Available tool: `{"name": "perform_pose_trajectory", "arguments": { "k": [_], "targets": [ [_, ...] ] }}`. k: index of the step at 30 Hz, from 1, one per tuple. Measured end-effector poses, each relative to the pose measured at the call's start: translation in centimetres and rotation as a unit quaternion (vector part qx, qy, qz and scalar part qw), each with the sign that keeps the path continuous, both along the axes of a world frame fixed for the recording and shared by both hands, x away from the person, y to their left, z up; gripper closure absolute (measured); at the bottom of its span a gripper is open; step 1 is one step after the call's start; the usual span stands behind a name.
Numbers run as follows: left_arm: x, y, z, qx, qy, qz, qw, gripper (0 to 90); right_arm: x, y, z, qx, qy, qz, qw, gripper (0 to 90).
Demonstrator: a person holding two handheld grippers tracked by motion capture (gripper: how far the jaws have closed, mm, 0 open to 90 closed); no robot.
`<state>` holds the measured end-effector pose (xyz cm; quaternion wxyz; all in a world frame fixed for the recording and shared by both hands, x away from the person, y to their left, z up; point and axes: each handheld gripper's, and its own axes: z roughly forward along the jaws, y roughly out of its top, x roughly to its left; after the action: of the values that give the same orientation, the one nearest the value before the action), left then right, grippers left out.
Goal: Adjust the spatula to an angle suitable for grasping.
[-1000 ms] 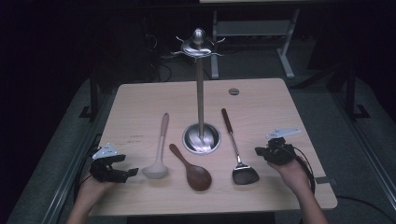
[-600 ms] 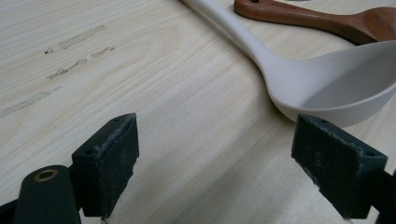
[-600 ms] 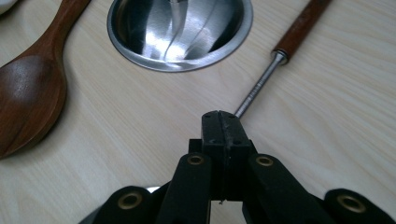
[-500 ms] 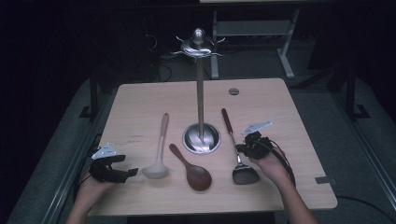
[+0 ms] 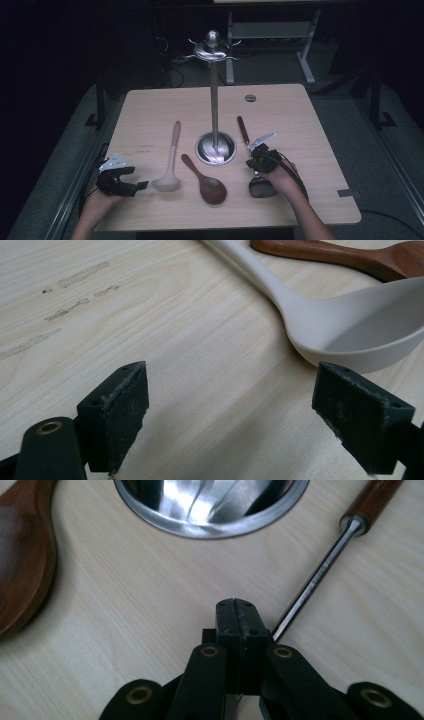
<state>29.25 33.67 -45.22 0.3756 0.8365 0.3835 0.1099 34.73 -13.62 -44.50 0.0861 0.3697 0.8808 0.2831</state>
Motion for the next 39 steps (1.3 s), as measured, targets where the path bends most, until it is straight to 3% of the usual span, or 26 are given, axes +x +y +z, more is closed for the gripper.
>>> {"name": "perform_pose_trajectory", "arguments": {
  "k": [3,12,15,20,30,39],
  "targets": [
    [0.0,0.0,-0.1,0.002,0.003,0.001,1.0000,14.9,0.1,-0.1,-0.4,-0.007,0.012,0.000,0.9999,90.0],
    [0.0,0.1,-0.2,0.006,0.006,0.002,1.0000,14.9,0.1,-0.5,-0.6,-0.026,0.020,-0.006,0.9995,90.0],
    [0.0,0.1,-0.2,0.007,0.006,0.001,1.0000,14.9,0.1,-1.3,-0.7,-0.022,0.017,-0.007,0.9996,90.0],
    [0.0,0.0,-0.2,0.007,0.006,0.000,1.0000,14.9,0.0,-2.9,-0.6,-0.024,0.026,-0.027,0.9990,90.0],
    [0.0,0.1,-0.2,0.011,0.013,0.007,0.9998,14.9,0.3,-6.2,-0.2,-0.017,0.019,-0.066,0.9975,90.0],
    [0.0,0.1,-0.2,0.007,0.009,0.011,0.9999,14.9,0.7,-7.4,-0.3,-0.021,0.020,-0.082,0.9962,90.0]
  ]
}}
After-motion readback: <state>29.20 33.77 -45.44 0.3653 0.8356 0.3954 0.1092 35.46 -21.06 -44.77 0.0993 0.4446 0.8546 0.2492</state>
